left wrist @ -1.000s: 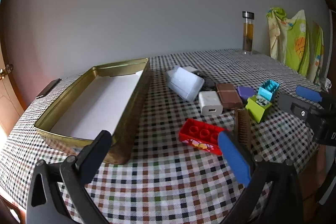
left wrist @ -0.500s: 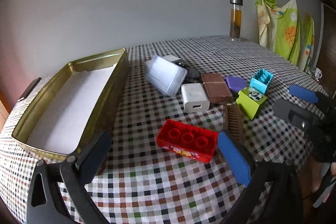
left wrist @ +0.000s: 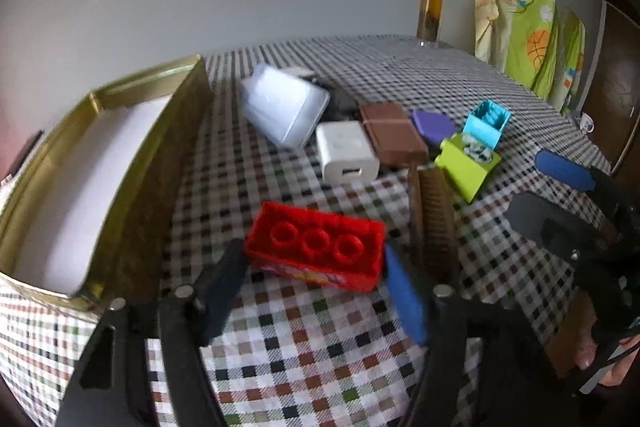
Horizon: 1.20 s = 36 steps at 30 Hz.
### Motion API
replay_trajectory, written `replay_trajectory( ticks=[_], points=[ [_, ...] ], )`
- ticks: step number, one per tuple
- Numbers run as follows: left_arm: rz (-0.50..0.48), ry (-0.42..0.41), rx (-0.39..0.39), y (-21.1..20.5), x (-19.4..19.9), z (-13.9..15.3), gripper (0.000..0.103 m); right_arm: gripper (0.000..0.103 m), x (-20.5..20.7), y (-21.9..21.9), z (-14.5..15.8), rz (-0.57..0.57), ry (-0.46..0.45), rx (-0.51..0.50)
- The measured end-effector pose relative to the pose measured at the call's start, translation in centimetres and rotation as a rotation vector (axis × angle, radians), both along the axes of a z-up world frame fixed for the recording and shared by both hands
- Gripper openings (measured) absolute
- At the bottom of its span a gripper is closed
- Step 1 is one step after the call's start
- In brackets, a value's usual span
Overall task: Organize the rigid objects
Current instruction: 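Move the left tool toward the red toy brick, then close the left tool on the red brick while the right tool grasps the brown comb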
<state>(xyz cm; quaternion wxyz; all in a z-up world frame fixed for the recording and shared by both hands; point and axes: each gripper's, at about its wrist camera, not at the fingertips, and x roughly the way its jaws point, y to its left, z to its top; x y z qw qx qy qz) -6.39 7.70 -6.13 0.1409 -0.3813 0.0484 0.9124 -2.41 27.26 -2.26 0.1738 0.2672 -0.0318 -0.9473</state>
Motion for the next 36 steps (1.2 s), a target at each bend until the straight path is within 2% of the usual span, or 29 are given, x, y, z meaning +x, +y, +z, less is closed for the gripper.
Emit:
replay_trajectory(
  ticks=[4,8,12,14,16,23,27,32,36],
  points=[
    [0.032,0.055,0.034,-0.9,0.9,0.4,0.067,0.103,0.0,-0.4,-0.2,0.014,-0.010,-0.005],
    [0.091,0.105,0.020,-1.8,1.6,0.6,0.067,0.103,0.0,-1.5,-0.3,0.049,-0.031,-0.009],
    [0.108,0.126,0.021,-2.7,1.8,0.7,0.067,0.101,-0.3,-2.7,-0.7,0.069,-0.058,0.002],
    [0.119,0.128,0.034,-3.1,1.6,0.9,0.067,0.097,-0.5,-3.2,-0.9,0.084,-0.083,-0.010],
    [0.127,0.127,0.051,-3.6,1.4,1.0,0.067,0.087,-0.8,-3.7,-1.2,0.092,-0.103,0.000],
    [0.143,0.138,0.071,-4.3,1.6,0.9,0.067,0.083,-1.7,-5.6,-1.9,0.106,-0.163,0.030],
    [0.158,0.142,0.095,-4.7,1.7,0.9,0.067,0.078,-2.6,-5.6,-1.8,0.082,-0.186,0.038],
    [0.190,0.188,0.070,-4.5,2.2,1.1,0.067,0.070,-2.5,-6.3,-1.9,0.074,-0.164,0.111],
    [0.184,0.183,0.085,-4.7,2.1,1.0,0.067,0.052,-1.9,-7.3,-2.0,0.106,-0.136,0.174]
  ],
)
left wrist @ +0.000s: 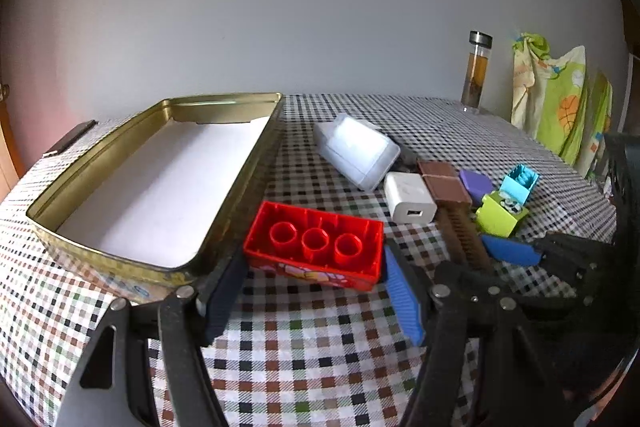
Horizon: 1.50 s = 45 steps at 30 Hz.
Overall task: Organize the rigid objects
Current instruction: 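Close the left tool on the red brick while the right tool grasps the brown comb, then carry the red brick and brown comb over the gold tin tray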
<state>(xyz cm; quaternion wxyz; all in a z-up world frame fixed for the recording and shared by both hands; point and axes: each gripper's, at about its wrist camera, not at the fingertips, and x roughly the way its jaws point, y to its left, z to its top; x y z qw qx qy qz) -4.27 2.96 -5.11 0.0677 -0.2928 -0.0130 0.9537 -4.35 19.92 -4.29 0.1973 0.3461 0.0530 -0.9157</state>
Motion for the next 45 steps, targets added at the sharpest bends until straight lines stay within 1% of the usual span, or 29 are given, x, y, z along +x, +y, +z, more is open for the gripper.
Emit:
replay_trajectory(
  ticks=[1,2,5,6,7,11,15,21,27,45],
  points=[
    [-0.005,-0.003,0.008,-0.1,-0.1,0.0,0.067,0.048,0.2,-0.3,0.0,0.010,0.012,0.020],
    [-0.008,-0.005,0.015,-0.2,-0.1,0.0,0.067,0.046,0.3,-0.4,0.0,0.017,0.016,0.022],
    [-0.011,0.003,0.014,-0.1,0.0,0.1,0.067,0.039,0.4,0.1,0.0,0.021,0.015,0.003],
    [-0.011,0.009,0.012,0.0,0.2,0.1,0.067,0.034,0.3,0.2,0.0,0.022,0.016,0.001],
    [-0.011,0.015,0.010,0.1,0.2,0.1,0.067,0.028,0.4,0.3,-0.1,0.022,0.021,0.002],
    [-0.017,0.037,0.001,0.3,0.5,0.2,0.067,0.028,0.8,0.4,-0.2,0.030,0.033,-0.006],
    [-0.018,0.053,-0.011,0.5,0.7,0.3,0.067,0.027,0.7,0.8,-0.2,0.034,0.032,-0.043],
    [-0.024,0.076,-0.018,0.6,1.0,0.4,0.067,0.027,1.3,0.8,0.0,0.039,0.084,-0.048],
    [-0.027,0.103,-0.028,0.6,1.4,0.6,0.067,0.027,1.6,1.0,0.4,0.044,0.125,-0.077],
    [-0.024,0.153,-0.054,1.1,2.3,0.8,0.067,0.027,2.2,1.5,0.6,0.057,0.177,-0.134]
  ],
)
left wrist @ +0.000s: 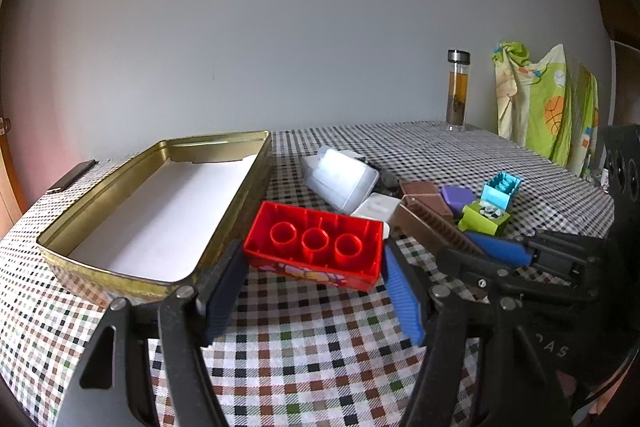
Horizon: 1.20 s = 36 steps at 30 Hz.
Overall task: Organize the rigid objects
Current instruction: 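Carry the red brick and brown comb over the gold tin tray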
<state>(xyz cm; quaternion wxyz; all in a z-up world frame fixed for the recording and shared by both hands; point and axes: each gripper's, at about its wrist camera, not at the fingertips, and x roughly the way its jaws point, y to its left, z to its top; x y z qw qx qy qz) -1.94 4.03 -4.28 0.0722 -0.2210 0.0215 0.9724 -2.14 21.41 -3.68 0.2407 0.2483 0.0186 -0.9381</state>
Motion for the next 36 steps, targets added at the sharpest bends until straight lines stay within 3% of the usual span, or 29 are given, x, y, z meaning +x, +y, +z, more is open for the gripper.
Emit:
replay_trajectory(
  ticks=[36],
  points=[
    [0.017,0.112,-0.027,0.3,1.5,0.5,0.067,0.027,1.3,0.4,0.4,0.039,0.107,-0.040]
  ],
)
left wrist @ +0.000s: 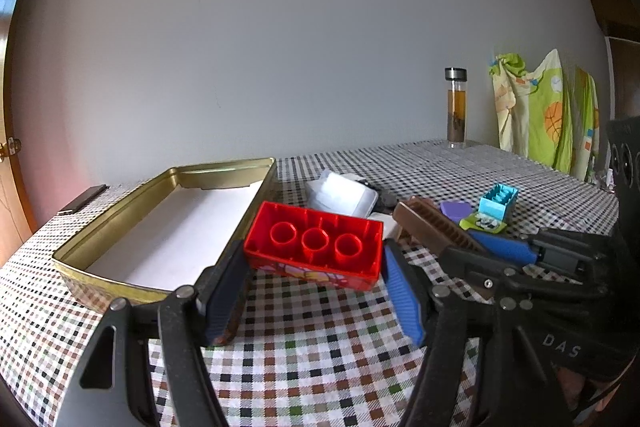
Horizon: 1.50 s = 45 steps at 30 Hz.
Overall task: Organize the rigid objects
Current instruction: 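Carry the red brick and brown comb over the gold tin tray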
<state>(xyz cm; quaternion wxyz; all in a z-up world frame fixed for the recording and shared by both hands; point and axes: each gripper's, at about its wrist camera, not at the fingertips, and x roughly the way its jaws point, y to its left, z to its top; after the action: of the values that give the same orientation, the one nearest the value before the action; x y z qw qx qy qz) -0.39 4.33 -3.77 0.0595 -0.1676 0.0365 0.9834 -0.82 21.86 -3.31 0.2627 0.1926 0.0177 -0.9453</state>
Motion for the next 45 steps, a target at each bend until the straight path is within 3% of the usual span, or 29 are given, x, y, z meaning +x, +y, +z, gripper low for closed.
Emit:
replay_trajectory(
  ticks=[8,13,22,36,45],
  points=[
    [0.023,0.067,-0.023,-0.1,1.1,1.1,0.067,0.027,0.6,-0.3,0.7,-0.002,0.035,0.012],
    [0.054,0.086,0.006,-1.5,1.4,2.4,0.067,0.027,0.9,-0.7,2.2,0.023,0.062,0.013],
    [0.121,0.071,0.039,-4.8,0.5,3.3,0.067,0.027,-0.2,-2.2,4.1,0.063,0.078,0.020],
    [0.192,0.051,0.048,-7.4,-1.3,2.9,0.067,0.027,-2.1,-4.0,4.7,0.075,0.096,0.020],
    [0.186,0.004,0.070,-8.3,-2.6,2.8,0.067,0.027,-2.6,-4.6,4.9,0.102,0.065,-0.003]
  ],
)
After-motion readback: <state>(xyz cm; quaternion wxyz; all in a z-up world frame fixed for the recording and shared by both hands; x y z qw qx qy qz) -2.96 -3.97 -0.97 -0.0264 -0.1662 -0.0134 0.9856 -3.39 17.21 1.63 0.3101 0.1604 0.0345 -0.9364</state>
